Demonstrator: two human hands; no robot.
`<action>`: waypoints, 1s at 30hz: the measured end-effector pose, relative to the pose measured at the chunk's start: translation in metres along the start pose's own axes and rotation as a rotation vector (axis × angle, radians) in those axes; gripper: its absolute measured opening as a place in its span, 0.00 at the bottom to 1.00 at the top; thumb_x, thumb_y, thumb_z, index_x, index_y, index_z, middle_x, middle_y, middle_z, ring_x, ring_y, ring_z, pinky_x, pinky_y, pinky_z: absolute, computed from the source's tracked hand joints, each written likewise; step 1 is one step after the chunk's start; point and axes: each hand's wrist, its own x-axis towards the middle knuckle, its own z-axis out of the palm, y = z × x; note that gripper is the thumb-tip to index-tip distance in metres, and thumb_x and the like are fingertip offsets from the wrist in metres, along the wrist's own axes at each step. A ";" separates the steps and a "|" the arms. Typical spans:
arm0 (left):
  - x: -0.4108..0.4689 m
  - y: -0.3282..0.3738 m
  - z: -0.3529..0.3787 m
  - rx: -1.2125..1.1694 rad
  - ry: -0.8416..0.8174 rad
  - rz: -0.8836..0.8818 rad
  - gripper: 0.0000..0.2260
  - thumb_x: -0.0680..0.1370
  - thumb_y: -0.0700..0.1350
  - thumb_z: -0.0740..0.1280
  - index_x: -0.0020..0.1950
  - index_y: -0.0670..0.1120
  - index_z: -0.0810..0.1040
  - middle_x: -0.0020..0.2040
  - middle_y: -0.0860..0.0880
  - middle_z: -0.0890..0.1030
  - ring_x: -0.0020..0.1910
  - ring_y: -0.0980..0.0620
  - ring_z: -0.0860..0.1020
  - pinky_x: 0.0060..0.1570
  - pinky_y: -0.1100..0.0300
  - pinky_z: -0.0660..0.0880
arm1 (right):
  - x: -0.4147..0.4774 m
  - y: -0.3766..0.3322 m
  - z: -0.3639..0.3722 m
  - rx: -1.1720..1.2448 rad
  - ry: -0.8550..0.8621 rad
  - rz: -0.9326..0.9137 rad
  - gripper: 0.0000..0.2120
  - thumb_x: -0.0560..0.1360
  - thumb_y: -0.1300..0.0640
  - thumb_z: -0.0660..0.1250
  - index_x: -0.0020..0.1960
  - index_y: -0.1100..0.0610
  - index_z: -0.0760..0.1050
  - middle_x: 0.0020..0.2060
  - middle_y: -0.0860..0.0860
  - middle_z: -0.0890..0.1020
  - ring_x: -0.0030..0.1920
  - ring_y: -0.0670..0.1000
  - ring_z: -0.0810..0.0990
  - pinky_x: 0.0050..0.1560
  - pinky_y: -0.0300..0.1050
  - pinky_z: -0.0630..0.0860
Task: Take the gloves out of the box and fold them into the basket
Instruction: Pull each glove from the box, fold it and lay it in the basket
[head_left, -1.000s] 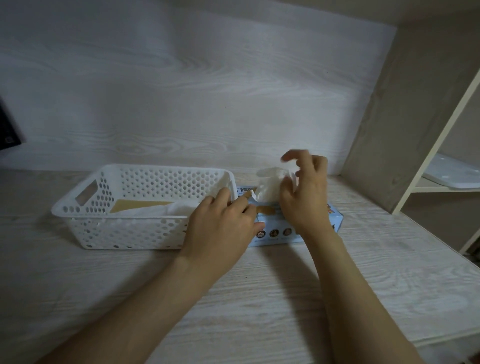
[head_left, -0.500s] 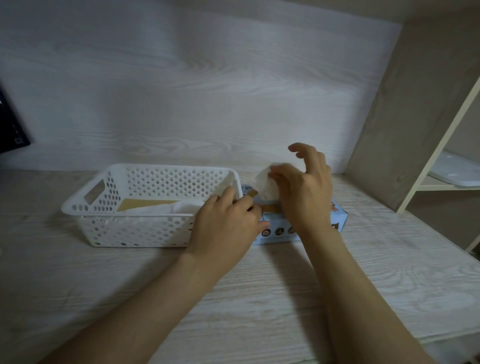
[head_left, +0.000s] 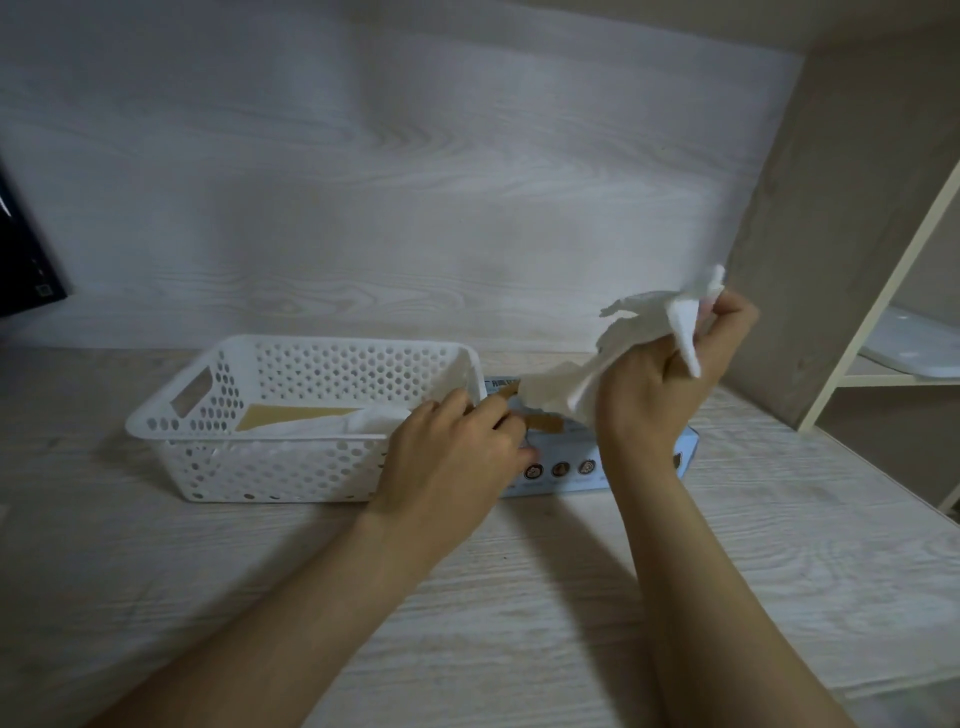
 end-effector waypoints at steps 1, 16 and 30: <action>0.000 -0.001 -0.002 -0.056 0.028 -0.014 0.12 0.81 0.55 0.68 0.48 0.49 0.86 0.55 0.52 0.84 0.41 0.47 0.81 0.37 0.54 0.78 | -0.004 0.000 0.000 0.015 -0.053 0.009 0.03 0.85 0.60 0.55 0.56 0.57 0.67 0.45 0.55 0.76 0.43 0.53 0.78 0.44 0.54 0.79; 0.008 -0.021 -0.047 -0.506 0.238 -0.357 0.18 0.73 0.55 0.74 0.57 0.49 0.75 0.49 0.56 0.82 0.46 0.56 0.80 0.43 0.59 0.76 | -0.015 -0.049 0.030 0.110 -0.486 0.352 0.09 0.84 0.64 0.61 0.46 0.58 0.77 0.33 0.47 0.78 0.35 0.46 0.75 0.36 0.43 0.74; 0.022 -0.112 -0.073 -1.205 0.219 -1.166 0.09 0.84 0.50 0.66 0.59 0.47 0.79 0.45 0.44 0.88 0.37 0.43 0.87 0.42 0.46 0.85 | -0.035 -0.043 0.078 0.143 -0.803 0.702 0.18 0.79 0.72 0.60 0.62 0.60 0.81 0.56 0.66 0.85 0.51 0.59 0.89 0.55 0.51 0.86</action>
